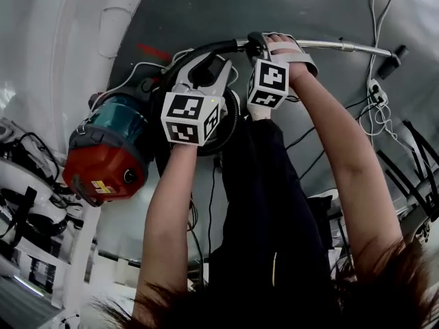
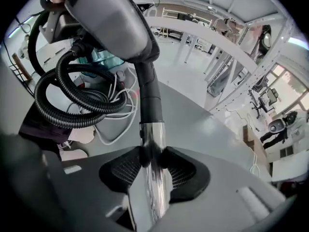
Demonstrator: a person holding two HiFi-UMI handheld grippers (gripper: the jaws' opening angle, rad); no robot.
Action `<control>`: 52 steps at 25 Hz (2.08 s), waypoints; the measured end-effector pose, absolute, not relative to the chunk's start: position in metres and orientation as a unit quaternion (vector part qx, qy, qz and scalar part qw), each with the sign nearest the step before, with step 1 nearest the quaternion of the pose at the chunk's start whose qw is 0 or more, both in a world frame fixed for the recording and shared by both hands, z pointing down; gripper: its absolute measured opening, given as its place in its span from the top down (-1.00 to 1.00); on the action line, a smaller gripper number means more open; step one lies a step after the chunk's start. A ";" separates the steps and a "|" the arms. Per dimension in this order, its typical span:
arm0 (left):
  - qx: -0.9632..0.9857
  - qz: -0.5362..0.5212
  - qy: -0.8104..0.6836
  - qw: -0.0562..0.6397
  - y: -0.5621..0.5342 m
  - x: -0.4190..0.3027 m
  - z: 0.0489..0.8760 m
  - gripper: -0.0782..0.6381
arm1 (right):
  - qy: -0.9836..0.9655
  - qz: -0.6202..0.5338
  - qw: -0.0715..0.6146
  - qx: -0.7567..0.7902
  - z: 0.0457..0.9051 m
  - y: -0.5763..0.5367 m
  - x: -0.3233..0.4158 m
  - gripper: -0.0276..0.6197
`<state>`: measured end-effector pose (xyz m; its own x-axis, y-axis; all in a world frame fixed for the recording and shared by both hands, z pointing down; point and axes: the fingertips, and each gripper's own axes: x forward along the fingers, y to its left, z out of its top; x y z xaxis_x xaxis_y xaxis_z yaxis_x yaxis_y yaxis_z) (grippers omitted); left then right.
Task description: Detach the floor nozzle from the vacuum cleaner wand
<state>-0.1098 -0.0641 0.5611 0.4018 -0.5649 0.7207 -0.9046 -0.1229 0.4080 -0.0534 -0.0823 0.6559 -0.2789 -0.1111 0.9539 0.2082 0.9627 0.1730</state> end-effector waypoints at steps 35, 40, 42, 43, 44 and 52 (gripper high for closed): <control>0.764 0.408 -0.097 0.491 -0.005 -0.059 0.459 0.23 | -0.825 -0.168 0.538 -0.048 0.486 -0.024 -0.024 0.45; 0.757 0.428 -0.102 0.482 0.002 -0.057 0.466 0.34 | -0.825 -0.175 0.533 -0.068 0.487 -0.016 -0.022 0.45; 0.752 0.433 -0.101 0.487 0.005 -0.056 0.470 0.34 | -0.827 -0.173 0.530 -0.075 0.487 -0.014 -0.021 0.45; 0.747 0.431 -0.104 0.495 0.005 -0.056 0.471 0.35 | -0.830 -0.169 0.526 -0.077 0.487 -0.014 -0.021 0.45; 0.743 0.430 -0.108 0.501 0.006 -0.056 0.471 0.36 | -0.833 -0.164 0.522 -0.081 0.487 -0.013 -0.021 0.45; 0.748 0.448 -0.125 0.474 0.006 -0.053 0.461 0.36 | -0.856 -0.095 0.488 -0.143 0.482 -0.013 -0.020 0.42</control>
